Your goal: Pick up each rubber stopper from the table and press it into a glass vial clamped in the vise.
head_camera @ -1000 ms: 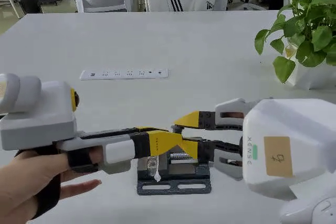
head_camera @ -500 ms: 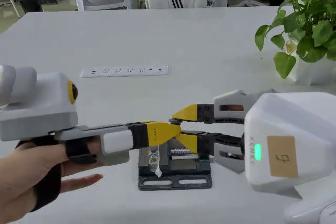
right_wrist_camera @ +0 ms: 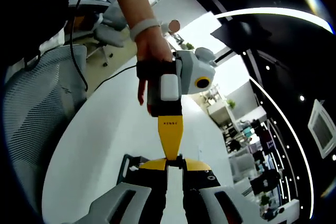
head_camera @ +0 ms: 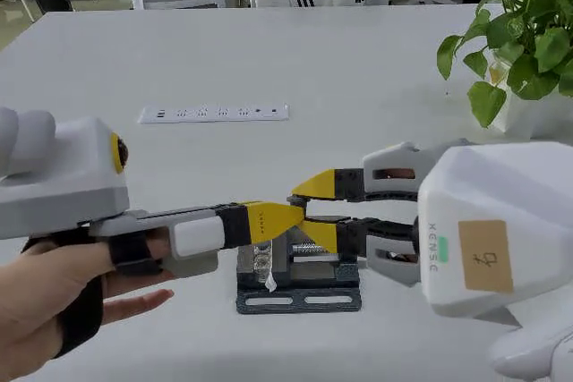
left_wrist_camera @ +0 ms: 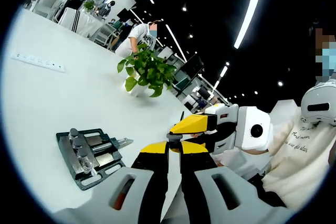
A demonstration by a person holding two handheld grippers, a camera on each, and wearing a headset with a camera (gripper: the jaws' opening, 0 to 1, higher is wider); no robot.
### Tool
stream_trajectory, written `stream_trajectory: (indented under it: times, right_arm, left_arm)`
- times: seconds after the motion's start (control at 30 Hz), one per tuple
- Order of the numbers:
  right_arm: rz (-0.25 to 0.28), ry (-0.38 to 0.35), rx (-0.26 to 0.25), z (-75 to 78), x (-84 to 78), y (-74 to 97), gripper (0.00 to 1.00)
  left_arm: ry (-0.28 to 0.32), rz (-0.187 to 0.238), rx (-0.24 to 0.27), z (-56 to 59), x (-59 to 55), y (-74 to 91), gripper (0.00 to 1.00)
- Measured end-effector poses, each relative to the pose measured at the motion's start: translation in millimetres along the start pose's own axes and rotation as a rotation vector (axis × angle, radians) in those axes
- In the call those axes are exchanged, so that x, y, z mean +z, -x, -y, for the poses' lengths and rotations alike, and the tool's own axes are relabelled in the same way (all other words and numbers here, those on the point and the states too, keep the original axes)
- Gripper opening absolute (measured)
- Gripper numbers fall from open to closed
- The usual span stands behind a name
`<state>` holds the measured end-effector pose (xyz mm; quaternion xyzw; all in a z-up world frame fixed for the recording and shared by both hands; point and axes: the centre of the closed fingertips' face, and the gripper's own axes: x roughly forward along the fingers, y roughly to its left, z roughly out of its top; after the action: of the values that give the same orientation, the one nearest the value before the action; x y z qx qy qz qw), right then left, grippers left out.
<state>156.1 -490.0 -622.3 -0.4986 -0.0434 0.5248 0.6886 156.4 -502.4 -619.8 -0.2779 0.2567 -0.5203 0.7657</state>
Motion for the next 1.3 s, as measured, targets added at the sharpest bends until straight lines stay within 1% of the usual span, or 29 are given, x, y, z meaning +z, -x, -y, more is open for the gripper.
stream_trajectory:
  times: [0.1,0.13,0.17,0.2,0.27,0.33,0.4,0.43,0.47,0.5,0.53,0.57,0.6,0.63,0.73,0.77,0.8,0.83,0.87,0.9,0.93,0.97,1.0,1.03,1.1,1.17,1.3]
  right_arm:
    - [0.001,-0.013,0.014,-2.9,0.1,-0.7,0.07]
    - [0.008,-0.021,0.020,-3.8,0.9,-1.1,0.10]
    - [0.019,-0.049,0.033,-6.1,2.5,-1.5,0.14]
    - [0.018,-0.056,0.037,-6.7,2.4,-1.5,0.17]
    - [0.023,-0.052,0.042,-7.0,3.5,-0.6,0.18]
    - [0.042,-0.098,0.071,-8.8,5.6,1.2,0.20]
    - [0.046,-0.130,0.108,-10.8,5.3,3.1,0.20]
    - [0.048,-0.149,0.143,-13.0,4.9,5.2,0.21]
    - [0.058,-0.166,0.163,-13.0,6.1,6.7,0.21]
    - [0.066,-0.188,0.193,-14.7,6.9,8.7,0.22]
    - [0.067,-0.208,0.211,-12.5,6.3,11.1,0.23]
    - [0.069,-0.214,0.231,-11.9,6.0,12.9,0.23]
    - [0.063,-0.241,0.279,-13.3,4.4,16.4,0.23]
    - [0.063,-0.246,0.301,-13.5,3.7,18.1,0.22]
    - [0.038,-0.254,0.392,-17.1,-2.5,24.0,0.22]
    - [0.010,-0.244,0.414,-17.8,-8.2,24.5,0.23]
    - [-0.007,-0.244,0.439,-20.4,-11.6,24.9,0.25]
    - [-0.021,-0.252,0.479,-25.2,-14.1,25.7,0.26]
    - [-0.020,-0.246,0.487,-25.4,-14.6,24.9,0.25]
    - [-0.028,-0.248,0.519,-29.6,-15.9,26.0,0.24]
    - [-0.038,-0.237,0.552,-33.5,-17.1,26.8,0.23]
    - [-0.039,-0.228,0.566,-35.1,-18.2,26.5,0.22]
    - [-0.049,-0.220,0.582,-37.5,-19.0,25.8,0.22]
    - [-0.047,-0.205,0.586,-38.3,-18.7,25.0,0.21]
    - [-0.058,-0.190,0.611,-42.9,-18.3,24.3,0.21]
    - [-0.064,-0.182,0.628,-47.0,-18.0,23.1,0.22]
    - [-0.064,-0.174,0.647,-56.0,-16.6,22.5,0.21]
  left_arm:
    - [-0.005,-0.002,0.003,-0.2,-2.3,0.8,0.03]
    - [-0.009,-0.002,0.006,-0.8,-2.7,1.0,0.03]
    - [-0.012,0.000,0.012,-2.0,-2.8,1.4,0.03]
    - [-0.016,-0.001,0.014,-2.9,-2.9,1.5,0.03]
    - [-0.040,-0.005,0.029,-5.1,-3.6,1.8,0.03]
    - [-0.092,-0.018,0.042,-6.2,-4.8,1.9,0.03]
    - [-0.152,-0.048,0.059,-8.9,-8.7,2.2,0.03]
    - [-0.195,-0.061,0.065,-9.0,-10.8,2.0,0.03]
    - [-0.222,-0.073,0.067,-9.0,-12.6,1.4,0.03]
    - [-0.251,-0.083,0.067,-8.4,-14.4,1.0,0.03]
    - [-0.306,-0.101,0.073,-9.0,-16.9,0.5,0.03]
    - [-0.326,-0.115,0.074,-8.6,-19.5,0.1,0.03]
    - [-0.357,-0.137,0.079,-9.8,-23.2,-0.5,0.03]
    - [-0.377,-0.148,0.078,-9.5,-25.3,-0.9,0.03]
    - [-0.442,-0.180,0.087,-11.9,-30.9,-2.6,0.03]
    - [-0.475,-0.192,0.094,-13.1,-33.0,-3.5,0.03]
    - [-0.499,-0.200,0.093,-13.5,-34.4,-4.5,0.03]
    - [-0.530,-0.210,0.095,-13.5,-36.4,-5.8,0.03]
    - [-0.557,-0.215,0.094,-13.8,-37.3,-7.0,0.03]
    - [-0.571,-0.219,0.091,-13.2,-38.7,-8.0,0.03]
    - [-0.582,-0.235,0.075,-11.2,-42.8,-9.7,0.03]
    - [-0.590,-0.237,0.076,-11.1,-43.9,-10.6,0.03]
    - [-0.608,-0.254,0.067,-11.2,-47.0,-11.7,0.03]
    - [-0.613,-0.260,0.060,-10.4,-48.9,-12.4,0.03]
    - [-0.616,-0.264,0.048,-9.4,-51.0,-13.9,0.03]
    - [-0.634,-0.279,0.038,-8.1,-54.2,-15.7,0.03]
    - [-0.661,-0.301,0.022,-6.0,-59.1,-17.8,0.03]
